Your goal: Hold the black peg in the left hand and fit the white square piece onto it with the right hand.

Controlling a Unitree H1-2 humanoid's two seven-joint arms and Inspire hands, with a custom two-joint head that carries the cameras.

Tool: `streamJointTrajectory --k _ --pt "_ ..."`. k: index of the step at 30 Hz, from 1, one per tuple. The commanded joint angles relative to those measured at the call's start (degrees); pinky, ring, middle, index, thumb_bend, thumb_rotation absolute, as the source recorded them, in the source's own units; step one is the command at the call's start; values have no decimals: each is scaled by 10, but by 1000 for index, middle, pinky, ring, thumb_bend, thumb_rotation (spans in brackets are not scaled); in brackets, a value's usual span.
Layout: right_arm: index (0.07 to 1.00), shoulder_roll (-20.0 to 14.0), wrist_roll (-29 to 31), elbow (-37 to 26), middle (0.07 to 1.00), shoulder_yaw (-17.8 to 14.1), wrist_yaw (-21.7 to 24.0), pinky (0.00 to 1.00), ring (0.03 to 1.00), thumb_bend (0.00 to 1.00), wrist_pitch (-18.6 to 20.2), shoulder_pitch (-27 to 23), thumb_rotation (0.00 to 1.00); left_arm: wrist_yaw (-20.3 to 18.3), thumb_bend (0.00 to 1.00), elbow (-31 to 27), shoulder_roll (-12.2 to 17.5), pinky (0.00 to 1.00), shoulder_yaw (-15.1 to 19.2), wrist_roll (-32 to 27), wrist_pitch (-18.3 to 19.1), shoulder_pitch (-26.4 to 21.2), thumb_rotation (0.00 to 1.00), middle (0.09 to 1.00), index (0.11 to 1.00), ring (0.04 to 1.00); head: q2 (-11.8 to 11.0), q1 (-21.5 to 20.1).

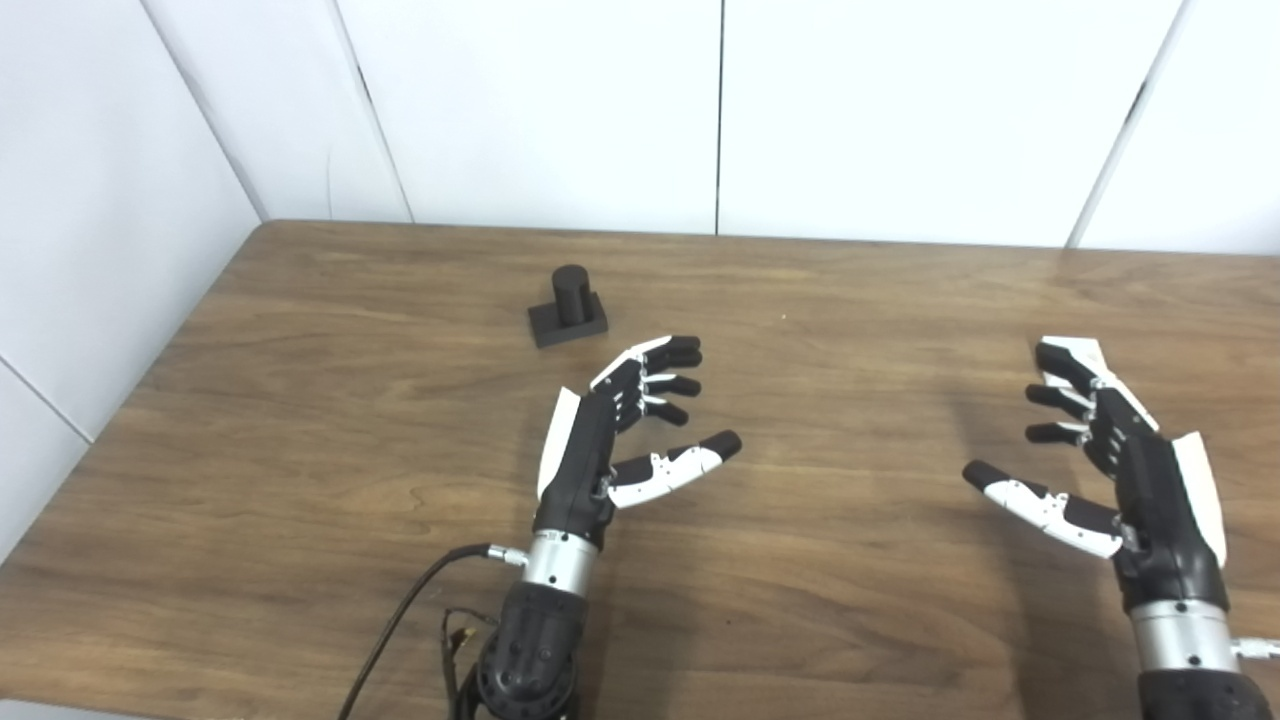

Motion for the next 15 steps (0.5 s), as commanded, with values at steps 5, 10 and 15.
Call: streamJointTrajectory --k 5,10,15 --pt "824 -1 0 -30 857 1 6 647 779 617 2 -15 80 -19 748 -56 36 521 -1 48 56 -30 192 719 696 633 0 0" --pt "818 -1 -3 -32 844 0 7 623 769 620 6 -16 72 -21 783 -89 50 518 5 73 107 -42 185 714 679 633 -1 -2" --pt "815 0 -4 -29 839 0 6 625 762 620 6 -16 75 -23 790 -106 67 556 14 82 131 -55 176 727 679 671 -4 -3"
